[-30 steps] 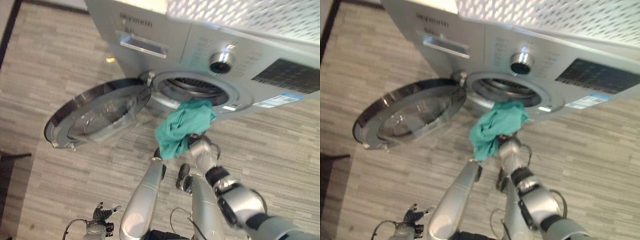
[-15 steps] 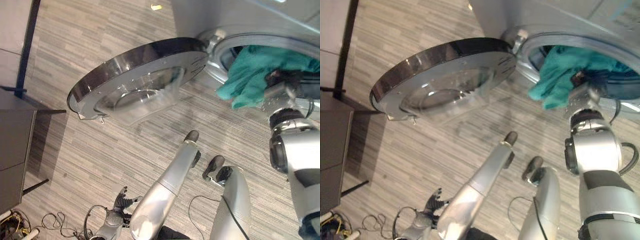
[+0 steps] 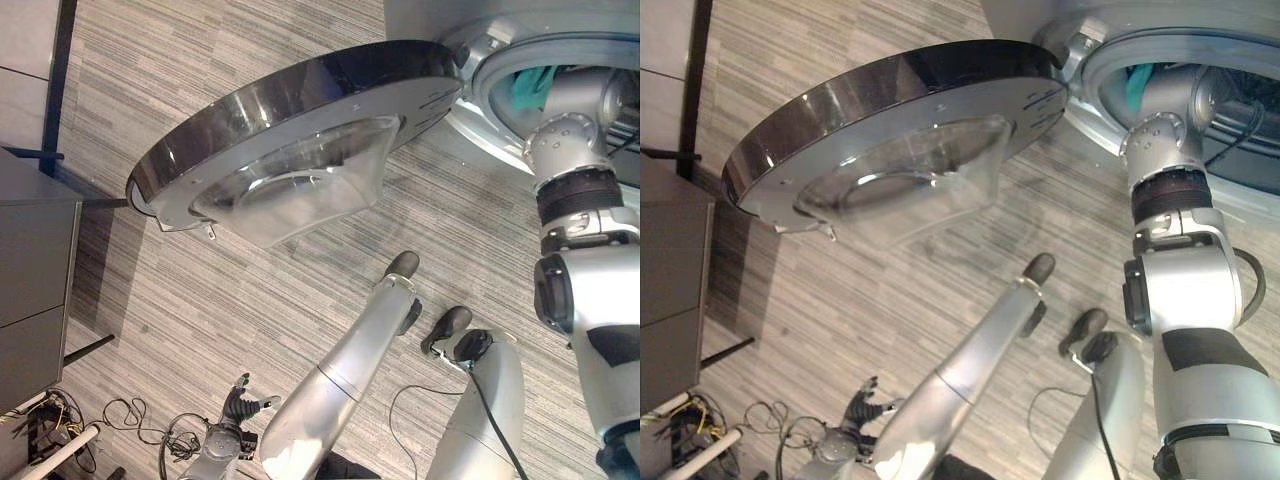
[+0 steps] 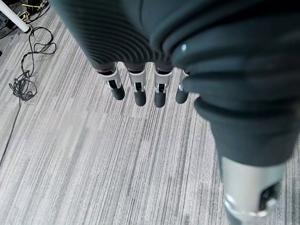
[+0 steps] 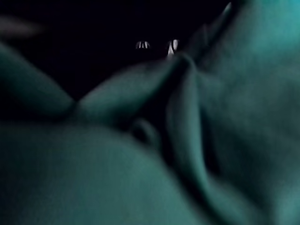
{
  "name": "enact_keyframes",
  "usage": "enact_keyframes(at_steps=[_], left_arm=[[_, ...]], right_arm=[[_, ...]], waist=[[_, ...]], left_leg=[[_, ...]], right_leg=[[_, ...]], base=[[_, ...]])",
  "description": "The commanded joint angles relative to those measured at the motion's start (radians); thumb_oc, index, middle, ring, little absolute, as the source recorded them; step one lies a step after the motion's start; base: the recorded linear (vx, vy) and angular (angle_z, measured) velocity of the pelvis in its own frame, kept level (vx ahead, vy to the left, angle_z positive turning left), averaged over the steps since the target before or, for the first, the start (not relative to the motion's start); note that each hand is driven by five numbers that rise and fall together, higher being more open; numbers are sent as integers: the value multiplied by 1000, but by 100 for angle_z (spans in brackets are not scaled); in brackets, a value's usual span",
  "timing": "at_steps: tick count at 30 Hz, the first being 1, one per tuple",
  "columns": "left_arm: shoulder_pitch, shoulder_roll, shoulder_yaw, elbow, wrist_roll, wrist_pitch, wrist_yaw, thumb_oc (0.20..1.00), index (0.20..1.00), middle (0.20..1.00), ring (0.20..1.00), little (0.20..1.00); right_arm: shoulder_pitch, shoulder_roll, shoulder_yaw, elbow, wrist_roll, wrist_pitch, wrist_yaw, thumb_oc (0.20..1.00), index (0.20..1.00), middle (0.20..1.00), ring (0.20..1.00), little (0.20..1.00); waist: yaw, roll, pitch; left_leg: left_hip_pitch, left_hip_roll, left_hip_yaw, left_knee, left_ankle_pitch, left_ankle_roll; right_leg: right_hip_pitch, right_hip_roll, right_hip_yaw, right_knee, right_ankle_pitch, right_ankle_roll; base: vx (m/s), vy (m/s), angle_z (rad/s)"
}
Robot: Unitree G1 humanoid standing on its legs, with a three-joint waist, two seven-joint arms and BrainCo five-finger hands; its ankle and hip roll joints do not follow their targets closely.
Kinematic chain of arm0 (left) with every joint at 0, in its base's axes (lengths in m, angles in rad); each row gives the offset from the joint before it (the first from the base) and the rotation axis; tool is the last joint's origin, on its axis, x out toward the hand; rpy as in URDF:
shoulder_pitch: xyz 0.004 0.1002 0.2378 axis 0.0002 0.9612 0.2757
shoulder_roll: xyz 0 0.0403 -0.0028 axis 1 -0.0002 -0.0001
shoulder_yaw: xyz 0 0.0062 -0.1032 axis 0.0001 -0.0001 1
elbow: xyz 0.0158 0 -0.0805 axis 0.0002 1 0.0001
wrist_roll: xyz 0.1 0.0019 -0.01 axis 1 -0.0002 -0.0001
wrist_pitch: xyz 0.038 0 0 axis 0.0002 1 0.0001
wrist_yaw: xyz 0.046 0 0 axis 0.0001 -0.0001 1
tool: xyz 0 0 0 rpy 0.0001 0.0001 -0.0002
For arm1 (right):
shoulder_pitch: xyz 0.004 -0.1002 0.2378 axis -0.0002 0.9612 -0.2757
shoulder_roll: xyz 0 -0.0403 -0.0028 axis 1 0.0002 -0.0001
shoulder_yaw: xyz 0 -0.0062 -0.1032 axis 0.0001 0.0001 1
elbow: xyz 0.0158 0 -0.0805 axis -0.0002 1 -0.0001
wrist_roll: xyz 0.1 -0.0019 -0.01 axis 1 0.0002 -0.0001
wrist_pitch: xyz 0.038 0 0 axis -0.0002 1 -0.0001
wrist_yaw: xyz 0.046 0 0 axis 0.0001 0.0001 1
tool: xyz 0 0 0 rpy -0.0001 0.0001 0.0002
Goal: Grab the laundry basket,head to the washer,open it,put in the laundry and shut it.
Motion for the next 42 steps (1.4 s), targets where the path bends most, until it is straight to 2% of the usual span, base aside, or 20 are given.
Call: enact_keyframes(at_steps=[1, 4, 7, 10, 12, 15, 18, 20, 22, 25, 26, 27, 28, 29, 30, 33, 36, 38, 39, 42], left_arm=[[11, 38, -36, 56, 16, 1, 8, 1000, 1000, 1000, 1000, 1000], [6, 24, -32, 50, 20, 11, -4, 1000, 1000, 1000, 1000, 1000], [11, 16, -15, 60, -9, 14, 0, 1000, 1000, 1000, 1000, 1000], [19, 21, -8, 46, -29, 20, 5, 1000, 1000, 1000, 1000, 1000], [24, 25, 1, 40, -49, 24, -9, 1000, 1000, 1000, 1000, 1000], [29, 25, 19, 58, -70, 27, -13, 1000, 1000, 1000, 1000, 1000], [14, 26, 48, 92, -114, 28, -16, 1000, 1000, 1000, 1000, 1000], [5, 30, 52, 105, -124, 31, -24, 1000, 1000, 1000, 1000, 1000], [-5, 43, 58, 124, -140, 31, -46, 1000, 1000, 1000, 1000, 1000], [-13, 56, 70, 144, -150, 18, -51, 1000, 1000, 1000, 1000, 1000], [-15, 55, 70, 146, -150, 17, -51, 1000, 1000, 1000, 1000, 1000], [-16, 54, 62, 146, -143, 10, -48, 1000, 1000, 1000, 1000, 1000], [-20, 49, 50, 142, -114, -5, -28, 1000, 1000, 1000, 1000, 1000], [-22, 48, 41, 148, -102, -8, -24, 1000, 1000, 1000, 1000, 1000], [-22, 49, 34, 156, -95, -8, -24, 1000, 1000, 1000, 1000, 1000], [-25, 41, 22, 175, -71, -12, -33, 1000, 1000, 1000, 1000, 1000], [-27, 1, 75, 238, -105, -2, -59, 1000, 1000, 1000, 1000, 1000], [-22, -25, 92, 253, -115, 0, -66, 1000, 1000, 1000, 1000, 1000], [-20, -37, 99, 260, -113, 3, -70, 1000, 1000, 1000, 1000, 1000], [-10, -52, 107, 263, -99, 3, -79, 1000, 1000, 1000, 1000, 1000]], right_arm=[[-48, -128, 0, 16, -107, 11, -81, 1000, 1000, 1000, 1000, 1000], [13, -159, -9, 119, -137, 112, -88, 1000, 1000, 1000, 1000, 1000], [37, -150, -40, 189, -139, 145, -130, 1000, 1000, 1000, 1000, 1000], [17, -179, -31, 259, -168, 231, -165, 1000, 1000, 1000, 1000, 1000], [5, -188, 11, 293, -165, 293, -118, 1000, 1000, 1000, 1000, 1000], [-5, -158, 68, 289, -190, 322, -70, 1000, 1000, 1000, 1000, 1000], [-4, -71, 105, 310, -161, 348, -6, 1000, 1000, 1000, 1000, 1000], [-15, -38, 106, 322, -128, 353, 21, 1000, 1000, 1000, 1000, 1000], [-50, 3, 123, 335, -109, 358, 49, 1000, 1000, 1000, 1000, 1000], [-143, 17, 152, 203, -33, 257, 68, 1000, 1000, 1000, 1000, 1000], [-142, 18, 153, 198, -33, 254, 65, 1000, 1000, 1000, 1000, 1000], [-157, 16, 146, 129, -1, 201, 59, 1000, 1000, 1000, 1000, 1000], [-155, 32, 58, -115, 53, 32, 57, 1000, 1000, 1000, 1000, 1000], [-158, 16, 19, -128, 100, -20, 65, 1000, 1000, 1000, 1000, 1000], [-165, -10, 22, -94, 102, -28, 49, 1000, 1000, 1000, 1000, 1000], [-151, -42, 49, -34, 46, 20, 43, 1000, 1000, 1000, 1000, 1000], [54, 69, 39, 1, -34, 112, 74, 1000, 1000, 1000, 1000, 1000], [129, 115, -21, 56, -34, 126, 83, 1000, 1000, 1000, 1000, 1000], [184, 131, -59, 94, -39, 136, 84, 1000, 1000, 1000, 1000, 1000], [308, 162, -101, 164, -54, 168, 103, 1000, 1000, 1000, 1000, 1000]], waist=[[-17, 102, 1], [-40, 116, 1], [-55, 115, 1], [-68, 106, 1], [-78, 93, 1], [-90, 75, 1], [-117, 30, 1], [-119, 15, 0], [-115, 2, 0], [-97, 1, -8], [-100, 1, -5], [-93, 7, -13], [-79, 26, -30], [-74, 33, -40], [-72, 36, -46], [-69, 47, -53], [-97, 28, -54], [-105, 19, -66], [-110, 19, -69], [-117, 9, -88]], left_leg=[[31, 62, -15, 77, -157, 23], [17, 63, -9, 65, -146, 23], [19, 68, -3, 46, -138, 25], [27, 72, -3, 11, -118, 20], [34, 78, -5, -7, -109, 16], [59, 91, -6, -41, -94, 15], [116, 115, -7, -107, -69, 12], [140, 121, -6, -142, -54, 8], [197, 121, -21, -241, -6, -5], [228, 112, -30, -327, 41, -23], [232, 111, -31, -334, 46, -24], [238, 103, -35, -359, 60, -28], [254, 83, -45, -414, 87, -32], [260, 73, -51, -428, 92, -34], [264, 69, -55, -435, 97, -36], [286, 63, -57, -463, 110, -36], [356, 86, -38, -499, 117, -32], [397, 93, -34, -519, 114, -30], [416, 95, -25, -542, 148, -29], [492, 100, -33, -597, 161, -32]], right_leg=[[31, -11, 32, -186, 156, 33], [6, -13, 45, -186, 167, 31], [5, -14, 52, -208, 181, 25], [8, -12, 61, -234, 201, 25], [17, -8, 67, -255, 211, 22], [37, -1, 70, -287, 230, 18], [98, 21, 76, -374, 274, 16], [132, 27, 69, -422, 297, 20], [200, 27, 52, -521, 335, 30], [235, 15, 40, -593, 364, 42], [239, 13, 39, -599, 367, 42], [244, 5, 36, -617, 373, 45], [250, -12, 32, -637, 374, 48], [254, -18, 31, -637, 371, 49], [257, -23, 35, -639, 375, 51], [275, -31, 41, -656, 379, 51], [342, -19, 56, -698, 400, 50], [384, -18, 54, -727, 407, 49], [410, -21, 44, -754, 438, 46], [491, -23, 32, -807, 452, 48]], base=[[-20, 72, -12], [-34, 78, -9], [-34, 37, -8], [-50, -18, -12], [-43, -38, -1], [-36, -25, -6], [-64, -27, -16], [-74, -80, -31], [-78, -117, -30], [-33, -52, -2], [-18, -33, 2], [-12, -36, 18], [-2, -37, 29], [2, -12, 42], [6, 32, 40], [2, 55, 34], [-17, 90, 17], [-23, 41, -18], [-43, -10, -26], [20, -38, -22]])
